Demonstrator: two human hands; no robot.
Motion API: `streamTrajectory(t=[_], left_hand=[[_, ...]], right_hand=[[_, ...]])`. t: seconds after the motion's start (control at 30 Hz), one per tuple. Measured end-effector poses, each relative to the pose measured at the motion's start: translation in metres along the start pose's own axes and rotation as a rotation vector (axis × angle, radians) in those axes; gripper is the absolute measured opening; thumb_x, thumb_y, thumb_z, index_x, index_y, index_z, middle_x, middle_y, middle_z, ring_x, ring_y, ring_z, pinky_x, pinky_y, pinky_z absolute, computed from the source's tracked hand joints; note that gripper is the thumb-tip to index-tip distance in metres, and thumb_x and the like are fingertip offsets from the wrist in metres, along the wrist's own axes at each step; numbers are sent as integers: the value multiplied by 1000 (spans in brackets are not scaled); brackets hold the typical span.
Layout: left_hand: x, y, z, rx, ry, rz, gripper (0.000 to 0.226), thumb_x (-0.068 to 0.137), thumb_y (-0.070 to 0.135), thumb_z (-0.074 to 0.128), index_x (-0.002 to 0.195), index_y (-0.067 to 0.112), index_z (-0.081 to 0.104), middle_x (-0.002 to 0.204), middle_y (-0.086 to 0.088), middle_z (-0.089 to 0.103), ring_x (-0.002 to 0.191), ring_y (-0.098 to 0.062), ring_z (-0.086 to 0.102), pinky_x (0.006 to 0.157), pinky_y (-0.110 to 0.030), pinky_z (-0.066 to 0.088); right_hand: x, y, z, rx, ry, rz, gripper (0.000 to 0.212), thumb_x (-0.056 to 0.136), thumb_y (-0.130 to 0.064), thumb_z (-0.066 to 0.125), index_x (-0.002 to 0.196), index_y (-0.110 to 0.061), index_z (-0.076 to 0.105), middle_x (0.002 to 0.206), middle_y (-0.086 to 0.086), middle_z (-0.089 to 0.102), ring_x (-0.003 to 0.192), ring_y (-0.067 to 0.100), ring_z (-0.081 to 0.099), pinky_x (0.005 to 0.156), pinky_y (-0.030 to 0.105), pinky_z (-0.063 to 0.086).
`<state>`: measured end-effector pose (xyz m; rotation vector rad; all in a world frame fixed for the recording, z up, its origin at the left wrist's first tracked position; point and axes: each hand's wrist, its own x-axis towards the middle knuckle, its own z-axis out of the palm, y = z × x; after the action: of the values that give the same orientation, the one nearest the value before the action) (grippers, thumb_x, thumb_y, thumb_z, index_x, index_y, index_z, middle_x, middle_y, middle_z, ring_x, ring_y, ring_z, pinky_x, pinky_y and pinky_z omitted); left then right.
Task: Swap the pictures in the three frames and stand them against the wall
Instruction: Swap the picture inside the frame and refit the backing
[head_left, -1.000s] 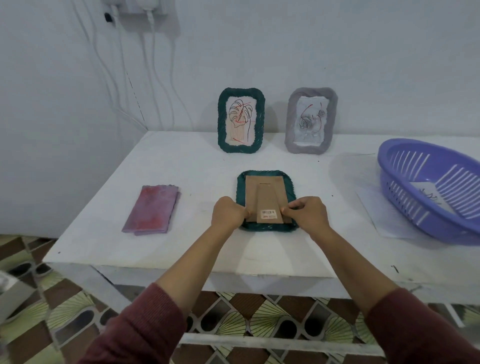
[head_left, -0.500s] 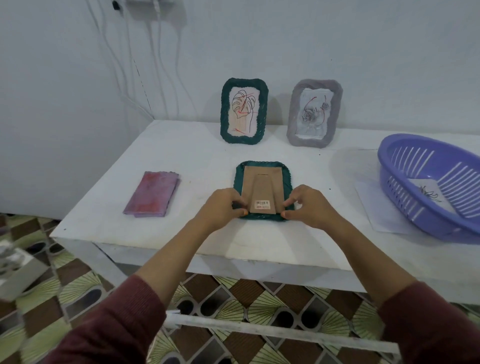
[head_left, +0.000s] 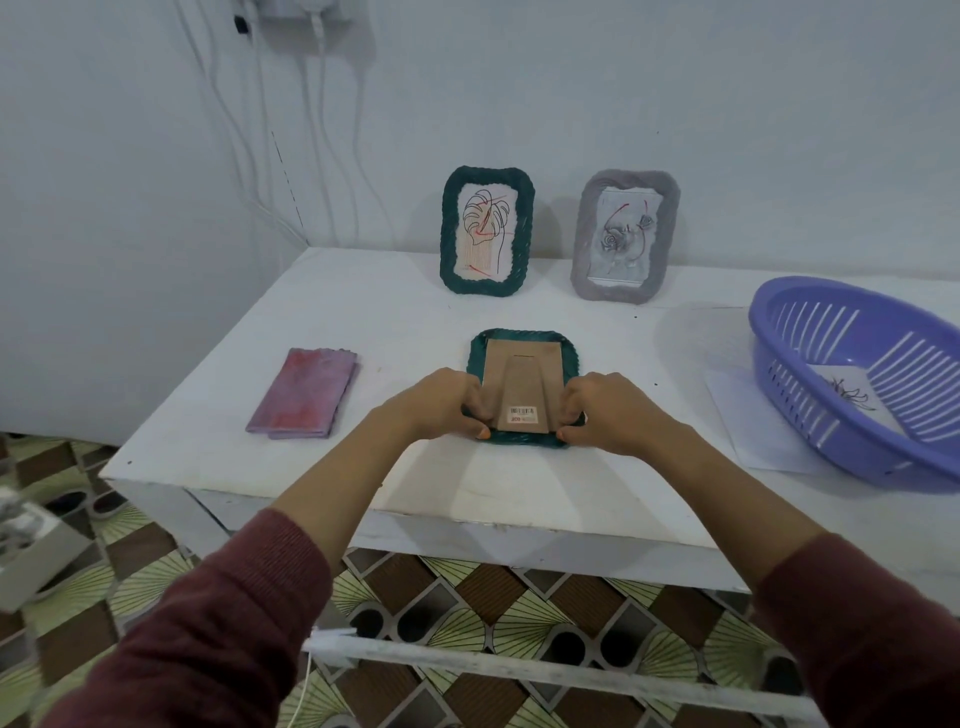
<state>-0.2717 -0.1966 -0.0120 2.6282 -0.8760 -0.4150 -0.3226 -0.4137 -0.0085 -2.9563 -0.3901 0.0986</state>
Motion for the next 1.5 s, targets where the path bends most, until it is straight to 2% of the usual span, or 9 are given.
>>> streamTrajectory(t=[0.2,0.47,0.63,0.77,0.93,1.1,1.3,1.4,1.5], left_hand=[[0,0,0,112,21,72,25,81,23,65,83,-1,72,98,-11,64,82,-25,59,72,-31,43],[-4,-6,5,124,79,184,25,86,23,61,91,2,73,99,-8,64,80,-22,58,74,-31,44],[-3,-10,8,94,96,204,25,88,23,59,91,3,74,99,-6,64,74,-11,50,69,-23,38],[-1,-12,11,35,150,204,21,87,19,61,86,3,75,95,-7,67,72,-10,52,68,-23,42],[3,-14,12,-109,188,170,10,81,10,66,78,3,73,87,-10,68,66,-6,53,63,-7,39],[6,-16,10,-220,167,120,6,79,7,69,83,5,73,87,-6,69,67,-1,54,65,-6,44],[7,-16,13,-295,159,93,7,81,6,68,86,4,71,84,1,61,67,1,52,63,-2,42],[10,-15,9,-333,155,82,9,82,12,66,86,6,72,83,2,65,66,2,53,61,-1,40],[17,-11,-7,-398,354,101,13,85,15,62,86,8,73,83,2,69,62,10,53,58,1,37]], right_hand=[[0,-1,5,-28,33,-33,24,72,-23,58,64,0,62,71,13,64,68,30,60,65,39,48],[-3,1,16,-45,129,-49,23,76,-22,57,66,-4,67,76,9,66,68,24,59,64,35,47],[-1,2,20,-26,159,-23,22,76,-21,58,69,-3,68,78,9,66,68,24,59,65,33,44],[0,0,20,-19,169,0,20,77,-19,57,71,-3,69,82,8,67,71,24,60,68,34,47],[-1,-1,20,52,165,53,19,78,-16,58,75,-1,68,88,9,66,74,25,61,72,37,50],[3,-9,20,92,130,144,15,81,-9,51,80,3,60,87,15,63,77,31,60,72,43,51],[8,-20,16,104,76,242,8,83,-2,48,77,-7,46,82,14,53,83,35,60,65,35,41],[11,-14,11,161,54,298,14,84,-9,52,76,2,52,87,18,61,76,29,57,64,34,40],[18,-4,2,357,143,348,17,82,-11,60,86,3,67,93,12,66,75,21,56,69,31,45]])
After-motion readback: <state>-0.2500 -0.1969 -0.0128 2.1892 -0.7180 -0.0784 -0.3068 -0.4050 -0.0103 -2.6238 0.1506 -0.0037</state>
